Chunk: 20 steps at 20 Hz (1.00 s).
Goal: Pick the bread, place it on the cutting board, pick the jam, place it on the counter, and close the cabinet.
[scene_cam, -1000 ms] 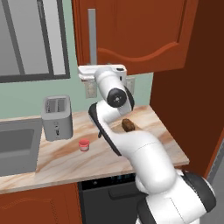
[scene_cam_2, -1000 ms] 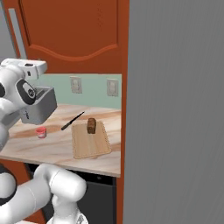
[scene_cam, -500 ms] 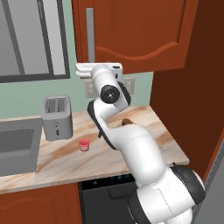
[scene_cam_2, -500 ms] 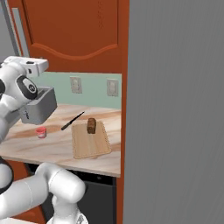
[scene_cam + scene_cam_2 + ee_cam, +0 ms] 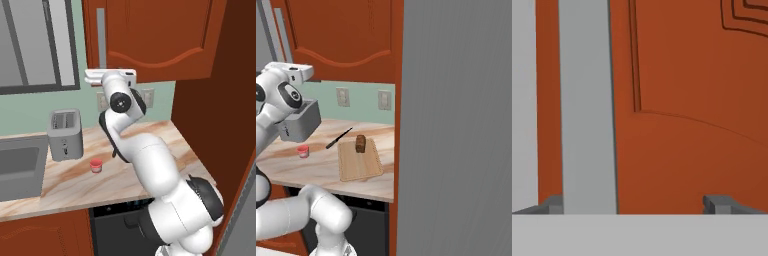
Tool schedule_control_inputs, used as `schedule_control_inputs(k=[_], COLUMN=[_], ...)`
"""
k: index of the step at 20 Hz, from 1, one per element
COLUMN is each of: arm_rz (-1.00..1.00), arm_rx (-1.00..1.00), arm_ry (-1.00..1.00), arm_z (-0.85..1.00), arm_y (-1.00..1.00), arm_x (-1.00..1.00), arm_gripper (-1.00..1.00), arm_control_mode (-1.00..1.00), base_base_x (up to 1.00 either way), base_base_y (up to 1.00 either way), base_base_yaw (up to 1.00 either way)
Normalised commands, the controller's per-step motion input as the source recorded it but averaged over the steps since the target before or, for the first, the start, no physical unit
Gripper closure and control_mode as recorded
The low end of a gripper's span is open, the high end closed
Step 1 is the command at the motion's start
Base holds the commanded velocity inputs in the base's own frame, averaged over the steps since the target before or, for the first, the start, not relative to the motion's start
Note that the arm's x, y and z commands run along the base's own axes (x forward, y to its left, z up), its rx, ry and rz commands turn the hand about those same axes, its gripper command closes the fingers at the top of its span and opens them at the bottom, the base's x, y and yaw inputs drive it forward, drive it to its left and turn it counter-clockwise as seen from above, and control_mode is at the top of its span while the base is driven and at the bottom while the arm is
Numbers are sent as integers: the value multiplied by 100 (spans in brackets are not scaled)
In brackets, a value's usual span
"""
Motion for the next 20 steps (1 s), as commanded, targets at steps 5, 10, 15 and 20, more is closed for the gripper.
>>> schedule_control_inputs(k=[5,10,15,20], arm_rz=[0,0,0,0], arm_rx=[0,0,0,0], arm_ry=[1,2,0,0], arm_z=[0,0,0,0], arm_y=[0,0,0,0], arm_x=[23,17,20,14], arm_gripper=[-100,-100,-100,-100], arm_control_mode=[-100,-100,-100,-100], base_base_x=[0,0,0,0], base_base_y=[0,0,0,0], base_base_yaw=[0,0,0,0])
